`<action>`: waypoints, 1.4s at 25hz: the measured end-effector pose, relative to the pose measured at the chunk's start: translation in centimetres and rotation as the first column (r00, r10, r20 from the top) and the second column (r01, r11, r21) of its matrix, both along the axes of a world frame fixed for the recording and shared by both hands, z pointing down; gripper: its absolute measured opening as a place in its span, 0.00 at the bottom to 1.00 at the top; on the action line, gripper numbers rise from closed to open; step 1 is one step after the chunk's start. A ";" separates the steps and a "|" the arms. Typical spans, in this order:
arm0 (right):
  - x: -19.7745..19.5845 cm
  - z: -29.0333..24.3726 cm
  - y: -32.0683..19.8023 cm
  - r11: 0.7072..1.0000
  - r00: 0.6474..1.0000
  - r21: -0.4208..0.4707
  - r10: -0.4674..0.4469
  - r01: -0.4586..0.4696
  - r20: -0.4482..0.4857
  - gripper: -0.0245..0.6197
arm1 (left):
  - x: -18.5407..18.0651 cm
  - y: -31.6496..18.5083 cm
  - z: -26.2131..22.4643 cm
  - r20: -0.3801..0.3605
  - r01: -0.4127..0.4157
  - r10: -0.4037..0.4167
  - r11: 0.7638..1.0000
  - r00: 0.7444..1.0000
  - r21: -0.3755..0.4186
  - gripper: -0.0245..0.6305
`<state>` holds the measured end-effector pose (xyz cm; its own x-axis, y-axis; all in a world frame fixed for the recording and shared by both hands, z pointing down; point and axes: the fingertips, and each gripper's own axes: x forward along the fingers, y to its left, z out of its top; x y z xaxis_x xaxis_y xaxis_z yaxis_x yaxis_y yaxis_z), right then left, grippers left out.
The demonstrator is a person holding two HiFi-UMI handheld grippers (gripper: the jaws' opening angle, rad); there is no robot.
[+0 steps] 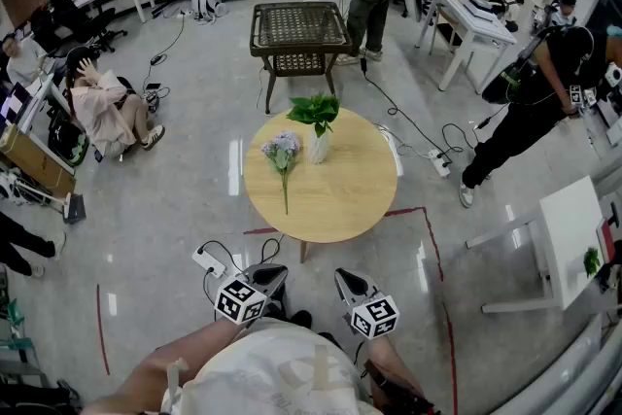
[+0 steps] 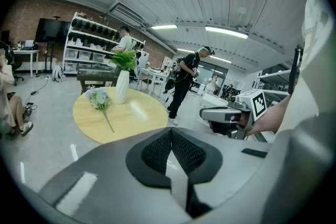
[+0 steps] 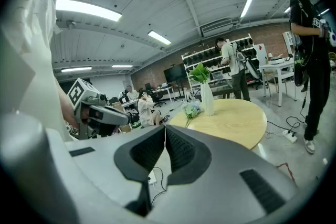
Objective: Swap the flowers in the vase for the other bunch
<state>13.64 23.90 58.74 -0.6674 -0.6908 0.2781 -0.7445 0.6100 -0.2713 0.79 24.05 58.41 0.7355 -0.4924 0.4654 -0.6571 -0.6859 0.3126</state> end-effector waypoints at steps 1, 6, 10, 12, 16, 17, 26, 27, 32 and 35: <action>0.1 0.0 0.2 1.000 1.000 0.003 0.000 0.000 0.001 0.05 | 0.2 0.3 0.0 0.001 -0.008 0.008 1.000 1.000 0.004 0.05; 0.3 0.1 1.3 1.000 1.000 0.003 0.008 -0.008 0.009 0.05 | 0.8 1.7 0.3 0.008 -0.036 0.036 0.999 0.999 0.004 0.05; -0.3 0.3 2.1 1.000 1.000 -0.006 0.008 -0.008 0.008 0.05 | -0.1 1.8 0.3 0.006 -0.022 0.022 1.000 1.000 0.005 0.05; -0.7 0.3 2.3 1.000 1.000 -0.003 -0.002 0.002 0.004 0.05 | -0.6 1.9 0.0 0.002 -0.008 0.008 1.000 1.000 0.012 0.05; -2.0 0.1 2.0 1.000 1.000 0.002 -0.014 0.014 -0.003 0.05 | -2.1 2.0 0.2 0.008 0.018 -0.018 1.000 1.000 0.006 0.05; -2.4 0.2 2.0 1.000 1.000 0.001 -0.015 0.015 -0.003 0.05 | -2.5 2.2 0.3 0.010 0.024 -0.024 1.000 1.000 0.004 0.05; -5.2 0.1 1.7 0.999 0.999 0.001 -0.050 0.050 -0.001 0.05 | -5.7 2.4 -0.2 0.013 0.096 -0.096 0.995 0.995 0.014 0.05; -5.4 0.2 1.6 0.998 0.998 0.000 -0.055 0.055 -0.001 0.05 | -6.0 2.4 -0.2 0.014 0.103 -0.103 0.995 0.995 0.014 0.05; -6.4 0.4 1.4 0.997 0.997 -0.007 -0.072 0.072 0.002 0.05 | -7.3 2.8 -0.2 0.024 0.134 -0.134 0.991 0.991 0.013 0.05; -6.6 0.5 1.4 0.997 0.997 -0.008 -0.076 0.076 0.006 0.05 | -7.7 3.0 -0.2 0.028 0.146 -0.146 0.989 0.989 0.013 0.05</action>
<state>7.00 25.30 59.21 -0.7197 -0.6355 0.2795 -0.6942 0.6627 -0.2807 -6.89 27.01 58.21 0.6415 -0.5990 0.4792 -0.7592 -0.5852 0.2849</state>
